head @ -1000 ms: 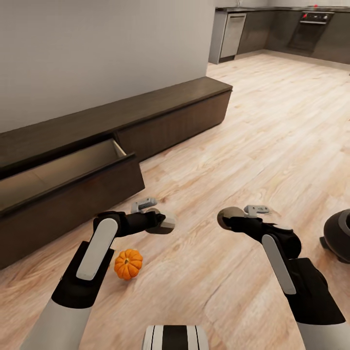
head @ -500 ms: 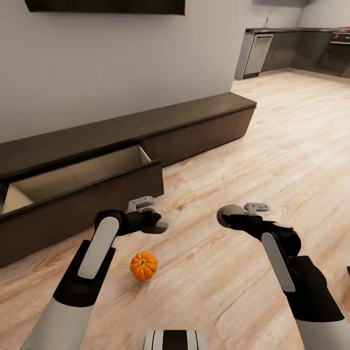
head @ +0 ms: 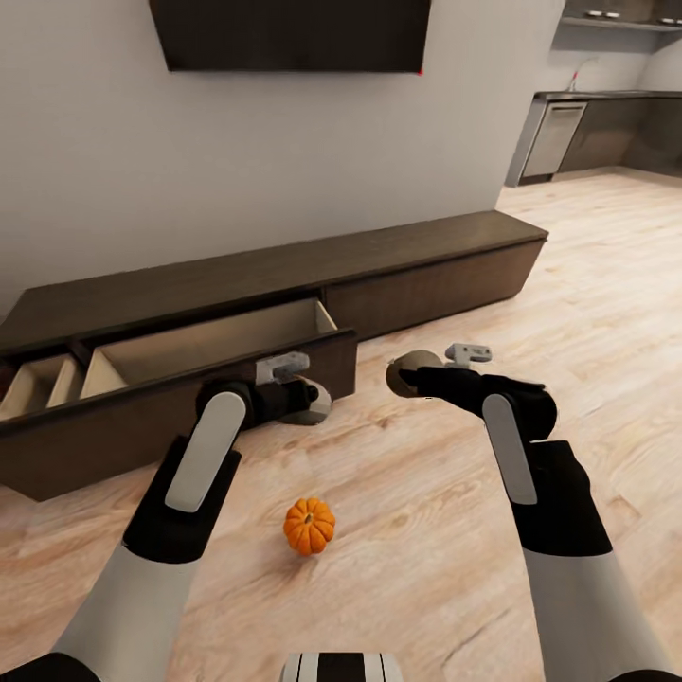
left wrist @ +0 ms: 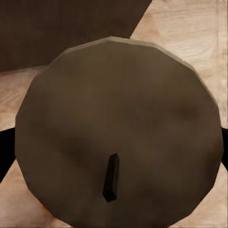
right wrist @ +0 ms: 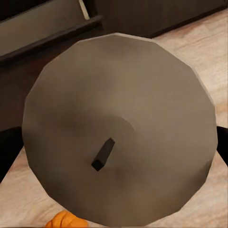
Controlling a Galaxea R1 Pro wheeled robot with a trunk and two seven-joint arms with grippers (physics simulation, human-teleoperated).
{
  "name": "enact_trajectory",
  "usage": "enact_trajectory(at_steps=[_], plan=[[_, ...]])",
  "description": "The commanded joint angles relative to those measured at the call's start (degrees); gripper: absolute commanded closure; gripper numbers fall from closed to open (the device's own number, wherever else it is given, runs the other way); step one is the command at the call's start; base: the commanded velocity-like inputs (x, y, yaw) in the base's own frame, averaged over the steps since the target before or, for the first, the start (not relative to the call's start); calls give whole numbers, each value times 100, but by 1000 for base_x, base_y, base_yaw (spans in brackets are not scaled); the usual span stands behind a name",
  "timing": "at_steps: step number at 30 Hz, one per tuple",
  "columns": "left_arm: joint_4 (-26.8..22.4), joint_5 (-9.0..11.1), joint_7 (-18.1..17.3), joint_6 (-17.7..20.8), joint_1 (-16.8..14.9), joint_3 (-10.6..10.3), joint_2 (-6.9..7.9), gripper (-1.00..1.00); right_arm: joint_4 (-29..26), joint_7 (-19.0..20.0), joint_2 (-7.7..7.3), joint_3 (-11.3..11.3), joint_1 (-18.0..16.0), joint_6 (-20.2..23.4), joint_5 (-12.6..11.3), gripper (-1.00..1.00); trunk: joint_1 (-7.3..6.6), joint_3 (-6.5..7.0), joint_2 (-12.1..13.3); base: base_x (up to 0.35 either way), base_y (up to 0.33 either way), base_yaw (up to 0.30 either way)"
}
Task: Place each of the two pumpkins and all three candles from the living room inside a cabinet in the living room (use any cabinet), then make sure every cabinet is closed, and position the cauldron so it is next to a table in the living room.
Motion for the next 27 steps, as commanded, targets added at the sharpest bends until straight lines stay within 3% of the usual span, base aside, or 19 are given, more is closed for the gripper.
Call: enact_trajectory(at_steps=[1,11,27], plan=[[-3,-90,70,93,35,-70,-9,100,-7,-62,4,1,2,21,-39,100,-3,21,0,0,0,259],[-3,-88,82,-217,333,-271,-28,100,-9,-12,-66,-7,-14,21,-34,100,-29,256,13,0,0,270],[-2,-108,91,-260,534,-228,-46,100,-9,-11,-61,1,17,21,-34,100,-70,611,35,0,0,276]])
